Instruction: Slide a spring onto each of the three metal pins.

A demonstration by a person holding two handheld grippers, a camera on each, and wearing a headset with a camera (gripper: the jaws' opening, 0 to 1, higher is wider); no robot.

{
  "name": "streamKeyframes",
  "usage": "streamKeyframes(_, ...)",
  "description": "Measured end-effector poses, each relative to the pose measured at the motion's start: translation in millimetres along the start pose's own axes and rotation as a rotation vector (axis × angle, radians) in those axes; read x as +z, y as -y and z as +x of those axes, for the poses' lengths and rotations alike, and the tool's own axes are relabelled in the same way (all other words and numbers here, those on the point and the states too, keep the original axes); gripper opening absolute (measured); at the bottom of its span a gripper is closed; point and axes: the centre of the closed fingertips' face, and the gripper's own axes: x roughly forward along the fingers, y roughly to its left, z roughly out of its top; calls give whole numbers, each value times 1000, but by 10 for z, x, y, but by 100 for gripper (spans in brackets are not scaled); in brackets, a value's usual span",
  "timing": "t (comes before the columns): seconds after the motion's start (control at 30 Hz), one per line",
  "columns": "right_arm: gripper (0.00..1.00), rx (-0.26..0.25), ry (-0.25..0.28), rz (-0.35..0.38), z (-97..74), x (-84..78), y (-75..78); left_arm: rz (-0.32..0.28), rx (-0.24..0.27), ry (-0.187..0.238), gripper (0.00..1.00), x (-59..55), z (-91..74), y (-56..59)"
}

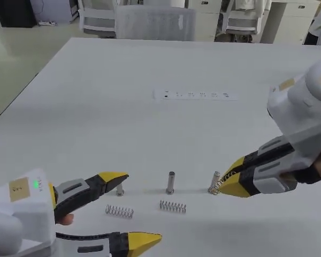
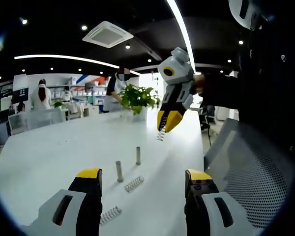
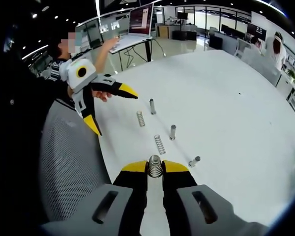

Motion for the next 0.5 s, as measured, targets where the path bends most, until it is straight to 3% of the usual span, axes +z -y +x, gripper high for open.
streamKeyframes(0.3,8,-46,-16,7,-99,-20,217,2,12,2,64,6,-17,-5)
streamKeyframes(0.5,8,-67,-54,-3,-72,-65,333,4,17,0,65,1,-23,-8)
